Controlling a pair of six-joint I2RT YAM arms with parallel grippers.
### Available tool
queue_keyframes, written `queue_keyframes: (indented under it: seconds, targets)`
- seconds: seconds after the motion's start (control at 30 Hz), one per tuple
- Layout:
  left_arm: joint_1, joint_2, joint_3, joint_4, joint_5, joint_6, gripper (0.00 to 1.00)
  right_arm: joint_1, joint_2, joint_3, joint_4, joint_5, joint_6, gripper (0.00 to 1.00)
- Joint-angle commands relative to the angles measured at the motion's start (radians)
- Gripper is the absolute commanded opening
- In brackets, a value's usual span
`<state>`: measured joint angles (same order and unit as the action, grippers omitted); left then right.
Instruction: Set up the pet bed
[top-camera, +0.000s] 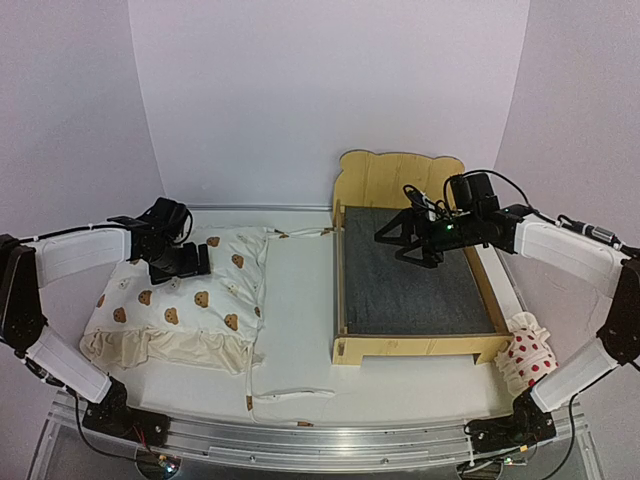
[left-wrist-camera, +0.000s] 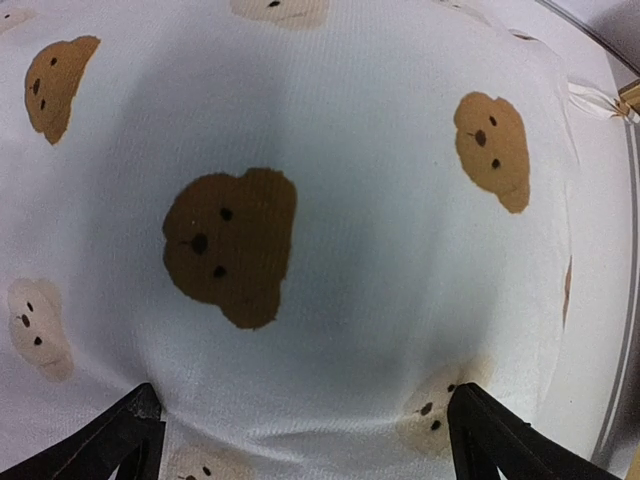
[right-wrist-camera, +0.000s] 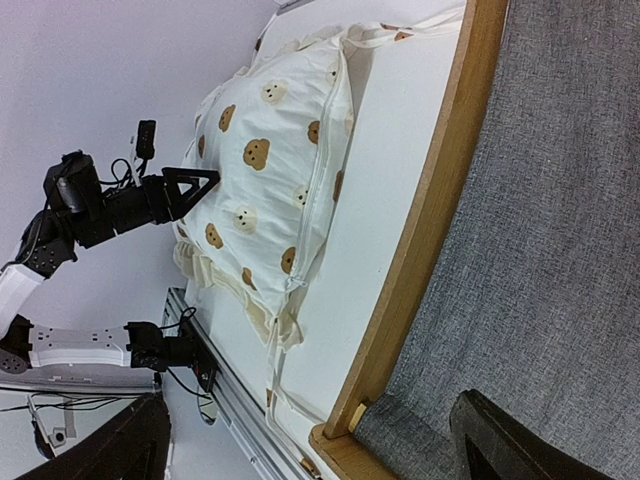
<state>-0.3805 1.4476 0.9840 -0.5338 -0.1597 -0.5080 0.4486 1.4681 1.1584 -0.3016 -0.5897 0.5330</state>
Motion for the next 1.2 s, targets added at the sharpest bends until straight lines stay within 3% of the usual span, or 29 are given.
queue_keyframes:
  seconds: [0.0, 0.4, 0.87, 0.93, 0.97, 1.03, 1.17]
  targets:
    - [-0.016, -0.033, 0.065, -0.024, -0.044, 0.021, 1.0, 0.004, -0.027, 0.0, 0.007, 0.038, -0.018, 0.98]
    - [-0.081, -0.006, 0.165, -0.117, -0.107, 0.051, 1.0, 0.003, -0.084, -0.065, -0.008, 0.089, -0.024, 0.98]
    - [-0.113, 0.243, 0.173, -0.085, -0.074, 0.054, 0.97, 0.003, -0.092, -0.093, -0.043, 0.048, -0.035, 0.98]
    - [-0.112, 0.266, 0.173, -0.073, -0.06, 0.053, 0.7, 0.004, -0.085, -0.091, -0.047, 0.044, -0.036, 0.98]
    - [-0.113, 0.278, 0.18, -0.074, -0.052, 0.053, 0.51, 0.003, -0.081, -0.09, -0.048, 0.041, -0.037, 0.98]
    - [-0.12, 0.284, 0.191, -0.073, -0.034, 0.057, 0.29, 0.004, -0.069, -0.083, -0.051, 0.03, -0.033, 0.98]
    - [-0.158, 0.243, 0.21, -0.071, -0.016, 0.061, 0.02, 0.032, -0.046, -0.062, -0.064, 0.058, -0.037, 0.98]
